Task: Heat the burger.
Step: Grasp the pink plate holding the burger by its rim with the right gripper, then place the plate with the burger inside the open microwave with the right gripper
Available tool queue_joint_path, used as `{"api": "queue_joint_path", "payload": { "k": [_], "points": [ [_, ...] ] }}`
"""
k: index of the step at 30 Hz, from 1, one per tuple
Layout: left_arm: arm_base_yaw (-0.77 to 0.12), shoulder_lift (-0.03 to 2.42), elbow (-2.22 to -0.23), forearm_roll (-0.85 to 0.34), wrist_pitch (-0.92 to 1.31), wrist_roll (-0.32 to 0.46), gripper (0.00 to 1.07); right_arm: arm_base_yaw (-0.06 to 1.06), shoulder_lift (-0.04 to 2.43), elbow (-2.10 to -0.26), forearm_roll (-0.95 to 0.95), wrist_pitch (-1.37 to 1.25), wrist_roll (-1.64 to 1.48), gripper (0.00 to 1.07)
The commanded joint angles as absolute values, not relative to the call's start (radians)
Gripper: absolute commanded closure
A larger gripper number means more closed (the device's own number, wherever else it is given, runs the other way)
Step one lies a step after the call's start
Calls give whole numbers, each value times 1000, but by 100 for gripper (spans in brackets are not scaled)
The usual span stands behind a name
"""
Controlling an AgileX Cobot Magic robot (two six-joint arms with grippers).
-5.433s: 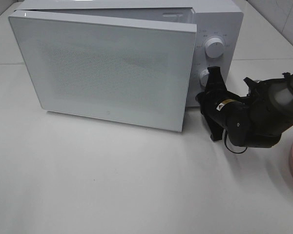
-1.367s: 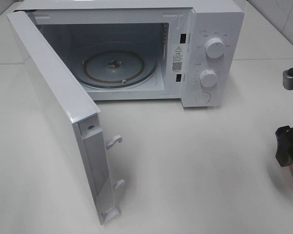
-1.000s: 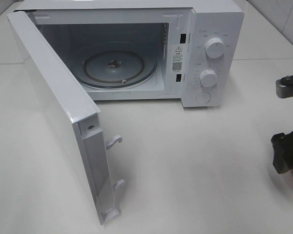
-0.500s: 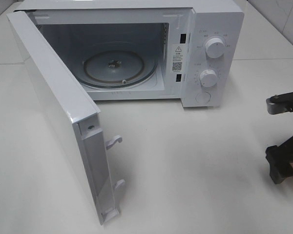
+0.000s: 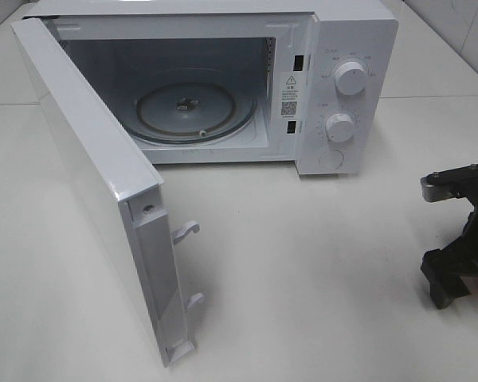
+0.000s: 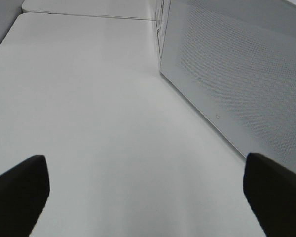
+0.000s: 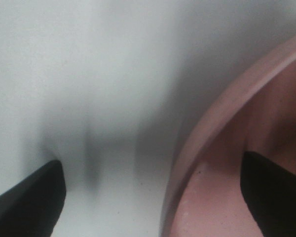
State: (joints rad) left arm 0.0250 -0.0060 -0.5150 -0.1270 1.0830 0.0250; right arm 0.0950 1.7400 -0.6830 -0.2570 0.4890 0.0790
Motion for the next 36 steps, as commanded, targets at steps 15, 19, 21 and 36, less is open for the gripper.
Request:
{"api": "queue_joint_path", "payload": {
  "k": [15, 19, 21, 36],
  "points": [
    [25, -17, -514, -130, 1066, 26, 7, 90, 1753, -682, -313, 484, 102, 103],
    [25, -17, -514, -130, 1066, 26, 7, 90, 1753, -682, -327, 486, 103, 107],
    [25, -17, -514, -130, 1066, 26, 7, 90, 1753, -682, -327, 482, 106, 107],
    [25, -17, -514, -130, 1066, 26, 7, 132, 1726, -684, -460, 536, 253, 107]
  ]
}}
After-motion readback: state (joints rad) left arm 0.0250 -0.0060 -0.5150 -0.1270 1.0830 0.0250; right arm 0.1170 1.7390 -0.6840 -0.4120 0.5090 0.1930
